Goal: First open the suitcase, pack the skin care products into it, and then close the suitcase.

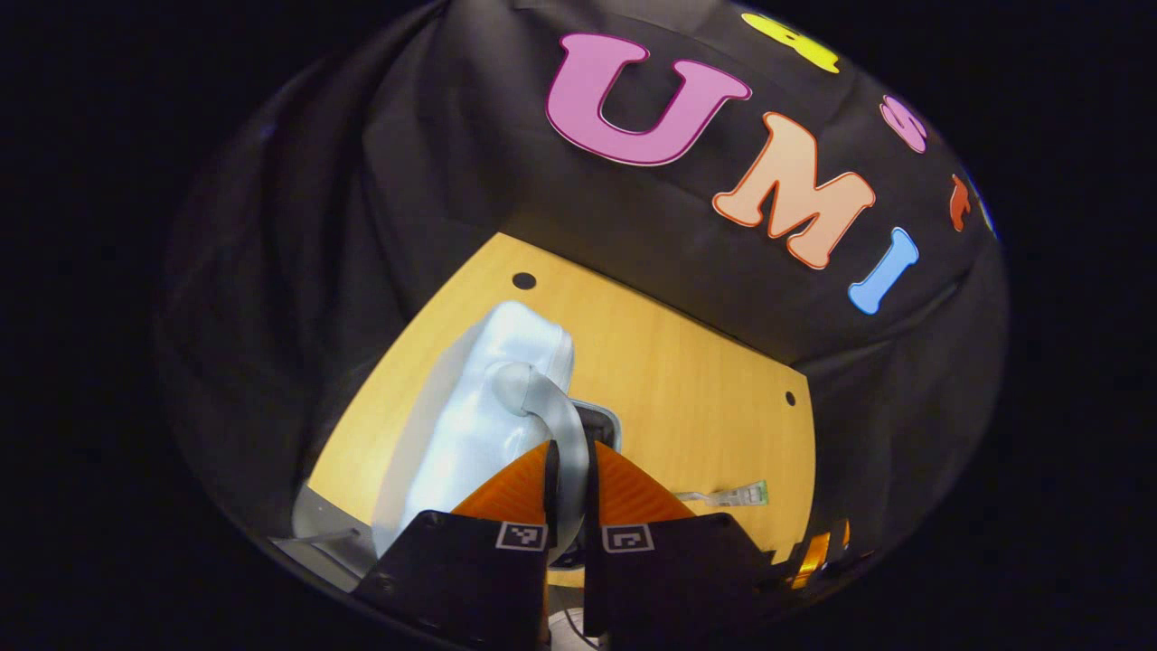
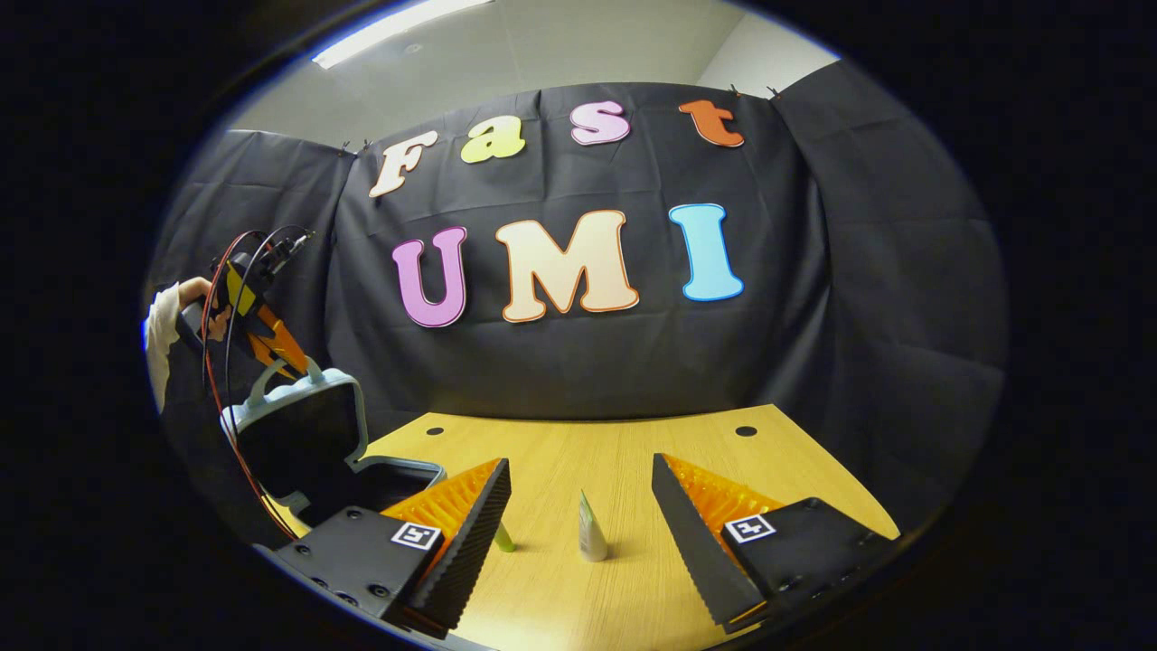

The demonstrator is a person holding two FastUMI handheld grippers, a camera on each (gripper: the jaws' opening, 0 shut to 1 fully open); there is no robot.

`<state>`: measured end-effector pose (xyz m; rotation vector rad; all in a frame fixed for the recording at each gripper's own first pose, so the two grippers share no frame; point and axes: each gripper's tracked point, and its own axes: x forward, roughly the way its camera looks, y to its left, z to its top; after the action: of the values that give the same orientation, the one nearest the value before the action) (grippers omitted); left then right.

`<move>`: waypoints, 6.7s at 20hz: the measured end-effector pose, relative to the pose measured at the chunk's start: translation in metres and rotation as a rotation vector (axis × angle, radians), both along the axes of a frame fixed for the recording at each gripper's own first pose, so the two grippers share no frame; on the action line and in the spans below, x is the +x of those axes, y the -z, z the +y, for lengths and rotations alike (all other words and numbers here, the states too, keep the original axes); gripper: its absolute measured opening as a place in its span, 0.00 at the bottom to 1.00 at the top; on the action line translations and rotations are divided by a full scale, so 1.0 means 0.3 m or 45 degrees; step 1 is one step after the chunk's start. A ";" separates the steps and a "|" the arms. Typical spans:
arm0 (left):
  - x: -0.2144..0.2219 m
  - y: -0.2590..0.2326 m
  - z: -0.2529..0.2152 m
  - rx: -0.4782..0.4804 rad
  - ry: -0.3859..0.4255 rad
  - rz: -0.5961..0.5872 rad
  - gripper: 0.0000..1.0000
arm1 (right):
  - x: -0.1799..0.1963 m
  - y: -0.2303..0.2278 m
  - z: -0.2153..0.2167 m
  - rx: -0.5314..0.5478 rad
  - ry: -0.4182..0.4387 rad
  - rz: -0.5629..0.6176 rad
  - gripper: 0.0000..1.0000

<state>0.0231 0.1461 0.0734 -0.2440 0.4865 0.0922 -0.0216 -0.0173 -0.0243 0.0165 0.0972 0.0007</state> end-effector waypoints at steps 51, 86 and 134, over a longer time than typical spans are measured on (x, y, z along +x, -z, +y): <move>-0.108 0.159 0.428 0.556 -0.416 0.279 0.96 | 0.020 0.073 0.022 -0.005 0.049 0.069 0.98; 0.411 0.505 -1.109 0.423 0.031 -0.345 0.93 | 0.355 0.790 -0.044 -0.056 -0.467 0.495 0.98; 0.159 0.384 -0.484 0.346 0.110 0.023 0.10 | 0.376 0.539 0.325 -0.054 -0.247 0.599 0.31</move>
<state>0.0709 0.0008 -0.0417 0.0443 0.4958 0.0752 0.0913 0.0802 -0.1861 -0.0353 0.5690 0.1893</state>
